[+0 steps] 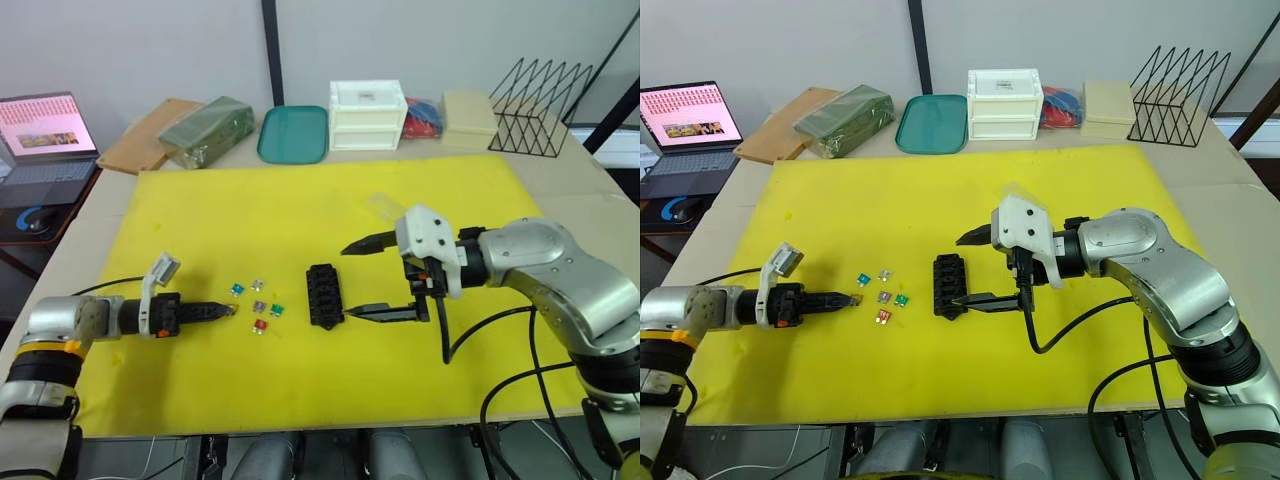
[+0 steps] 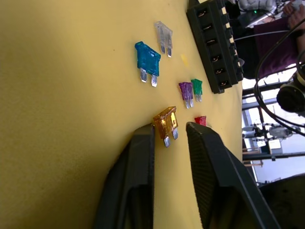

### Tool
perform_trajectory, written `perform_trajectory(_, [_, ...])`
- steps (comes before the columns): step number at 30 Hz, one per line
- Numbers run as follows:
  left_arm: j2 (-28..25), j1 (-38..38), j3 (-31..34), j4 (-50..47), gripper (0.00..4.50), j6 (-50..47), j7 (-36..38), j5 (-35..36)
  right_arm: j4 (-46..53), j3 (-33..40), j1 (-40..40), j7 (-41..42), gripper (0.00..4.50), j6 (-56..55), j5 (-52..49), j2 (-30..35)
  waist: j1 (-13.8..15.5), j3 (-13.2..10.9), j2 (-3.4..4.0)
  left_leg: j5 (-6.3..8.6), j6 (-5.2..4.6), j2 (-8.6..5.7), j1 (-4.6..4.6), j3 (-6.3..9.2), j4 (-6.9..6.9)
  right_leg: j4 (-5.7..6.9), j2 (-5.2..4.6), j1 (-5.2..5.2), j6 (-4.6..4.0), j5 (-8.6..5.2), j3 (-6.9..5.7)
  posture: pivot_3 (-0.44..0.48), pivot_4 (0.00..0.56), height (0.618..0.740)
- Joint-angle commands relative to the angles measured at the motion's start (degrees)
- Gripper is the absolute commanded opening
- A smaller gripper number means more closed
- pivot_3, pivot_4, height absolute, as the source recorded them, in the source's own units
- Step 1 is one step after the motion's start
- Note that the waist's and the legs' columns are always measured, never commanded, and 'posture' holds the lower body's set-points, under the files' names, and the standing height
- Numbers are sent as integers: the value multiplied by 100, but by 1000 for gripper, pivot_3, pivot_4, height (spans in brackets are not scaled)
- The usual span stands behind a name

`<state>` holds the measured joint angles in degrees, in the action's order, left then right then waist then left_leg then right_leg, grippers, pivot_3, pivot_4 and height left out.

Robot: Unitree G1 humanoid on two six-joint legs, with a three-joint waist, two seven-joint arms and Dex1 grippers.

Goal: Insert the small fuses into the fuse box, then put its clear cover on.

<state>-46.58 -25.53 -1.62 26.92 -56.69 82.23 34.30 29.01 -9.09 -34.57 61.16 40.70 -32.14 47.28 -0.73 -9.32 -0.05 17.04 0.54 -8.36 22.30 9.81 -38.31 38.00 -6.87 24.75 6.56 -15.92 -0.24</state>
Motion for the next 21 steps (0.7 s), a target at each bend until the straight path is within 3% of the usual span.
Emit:
perform_trajectory(1, [12, 77, -224, 376, 1236, 205, -28, -363, 169, 39, -116, 29, 4500, -79, 15, 11, -2, 12, 3, -1, 1, 0, -1, 0, 0, 2, 0, 0, 0, 0, 1, 0, 150, 740])
perform_trajectory(7, [20, 50, -284, 537, 1236, 371, 60, -438, 121, 25, -154, 51, 4500, -105, 65, -6, -5, 48, 15, -1, 1, 1, -4, -1, 1, 4, 1, 0, 0, 0, 3, 0, 150, 740])
perform_trajectory(10, [31, 44, -292, 559, 792, 403, 78, -468, 109, 23, -160, 54, 4500, -115, 85, -17, -6, 52, 17, -1, 1, 1, -4, -1, 1, 5, 2, 0, 0, 0, 4, 0, 150, 740])
perform_trajectory(12, [41, 45, -292, 554, 104, 403, 74, -476, 104, 19, -170, 53, 4500, -115, 93, -24, -5, 55, 22, -1, 1, 1, -4, -1, 1, 5, 2, 0, 0, 0, 4, 0, 150, 740])
perform_trajectory(13, [41, 56, -306, 531, 31, 414, 73, -489, 103, 16, -172, 53, 4500, -116, 96, -28, -4, 58, 26, -1, 1, 1, -4, -1, 1, 5, 2, 0, 0, 0, 4, 0, 150, 740])
perform_trajectory(21, [26, 102, -252, 327, 31, 398, -3, -484, 101, 13, -166, 63, 4500, -106, 115, -28, -3, 59, 26, -2, 2, 1, -6, -1, 1, 7, 2, -1, 0, 0, 5, 0, 150, 740])
